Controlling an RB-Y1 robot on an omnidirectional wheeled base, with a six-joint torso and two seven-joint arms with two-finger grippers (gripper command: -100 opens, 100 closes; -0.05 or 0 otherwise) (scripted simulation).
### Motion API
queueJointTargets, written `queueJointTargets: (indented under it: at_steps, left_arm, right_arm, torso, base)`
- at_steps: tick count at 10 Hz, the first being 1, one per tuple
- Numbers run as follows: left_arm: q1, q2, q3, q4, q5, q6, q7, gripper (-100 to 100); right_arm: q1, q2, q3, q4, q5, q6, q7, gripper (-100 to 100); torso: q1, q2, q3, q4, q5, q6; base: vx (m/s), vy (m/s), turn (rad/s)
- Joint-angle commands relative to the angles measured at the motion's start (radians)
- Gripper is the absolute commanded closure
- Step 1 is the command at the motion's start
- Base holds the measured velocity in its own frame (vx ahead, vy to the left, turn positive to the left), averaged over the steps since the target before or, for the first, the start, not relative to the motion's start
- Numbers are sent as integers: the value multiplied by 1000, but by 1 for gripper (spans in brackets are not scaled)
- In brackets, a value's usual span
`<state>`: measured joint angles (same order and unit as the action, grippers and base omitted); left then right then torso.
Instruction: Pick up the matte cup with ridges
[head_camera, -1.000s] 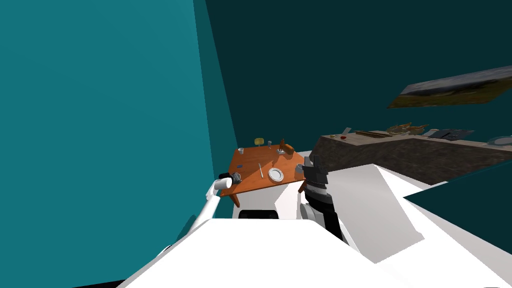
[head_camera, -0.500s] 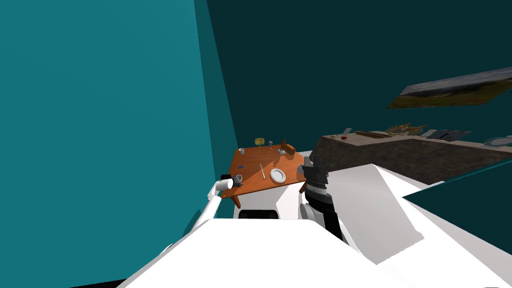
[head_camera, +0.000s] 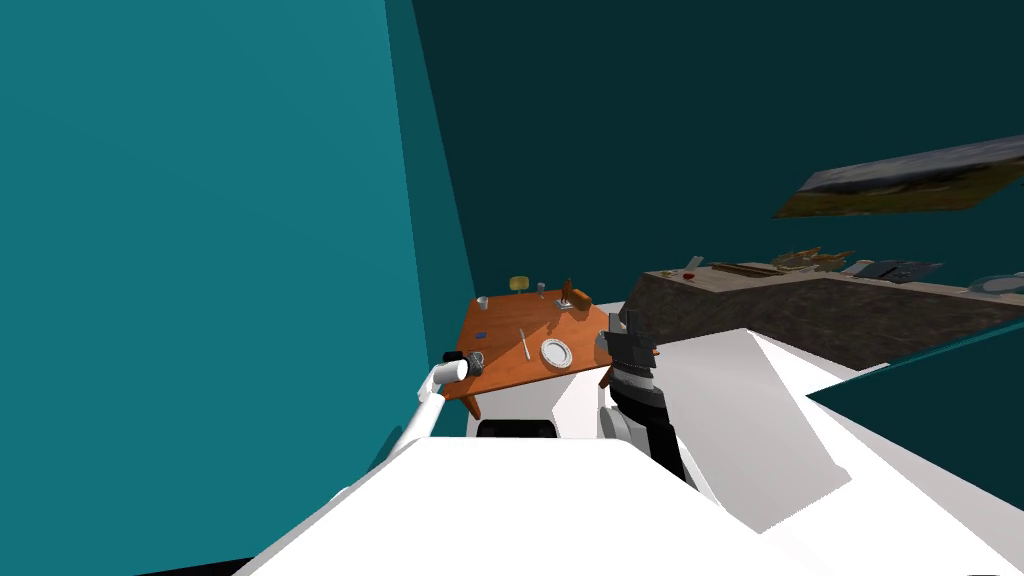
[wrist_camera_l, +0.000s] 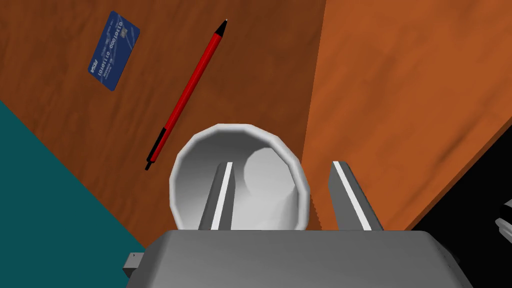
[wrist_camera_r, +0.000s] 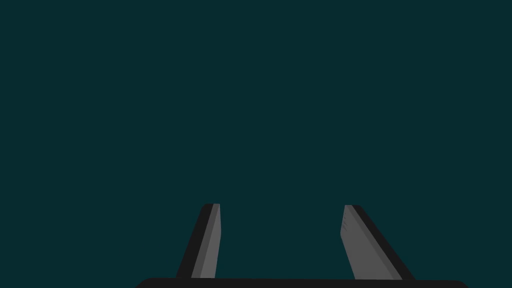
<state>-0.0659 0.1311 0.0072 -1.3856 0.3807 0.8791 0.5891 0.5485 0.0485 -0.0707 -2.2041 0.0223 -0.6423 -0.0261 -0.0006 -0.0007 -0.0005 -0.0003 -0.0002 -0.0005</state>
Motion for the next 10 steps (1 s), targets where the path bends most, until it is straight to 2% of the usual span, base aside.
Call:
queueJointTargets:
  at_steps: [1, 4, 5, 6, 8, 9, 10]
  left_arm:
    - [0, 0, 0, 0, 0, 0, 0, 100]
    - [0, 0, 1, 0, 1, -1, 1, 100]
    - [0, 0, 1, 0, 1, -1, 1, 0]
    - [2, 7, -2, -30, 0, 27, 12, 100]
    - [4, 17, -3, -61, 2, 55, 24, 100]
    - [4, 14, -2, -50, 3, 43, 19, 100]
    - [4, 15, -2, -52, 3, 46, 20, 0]
  right_arm:
    - [0, 0, 0, 0, 0, 0, 0, 0]
    - [0, 0, 0, 0, 0, 0, 0, 0]
    - [0, 0, 0, 0, 0, 0, 0, 0]
    - [0, 0, 0, 0, 0, 0, 0, 0]
    - [0, 0, 0, 0, 0, 0, 0, 0]
    - [0, 0, 0, 0, 0, 0, 0, 0]
    - [0, 0, 0, 0, 0, 0, 0, 0]
  torso:
    - [0, 0, 0, 0, 0, 0]
    - [0, 0, 0, 0, 0, 1]
    - [0, 0, 0, 0, 0, 1]
    - [0, 0, 0, 0, 0, 1]
    - [0, 4, 2, 1, -1, 1]
    - [0, 4, 2, 1, -1, 1]
    - [0, 3, 2, 0, -1, 1]
  base:
    - [0, 0, 0]
    - [0, 0, 0]
    - [0, 0, 0]
    - [-34, 3, 3]
    - [-55, 3, 7]
    - [-23, 2, 3]
    - [0, 0, 0]
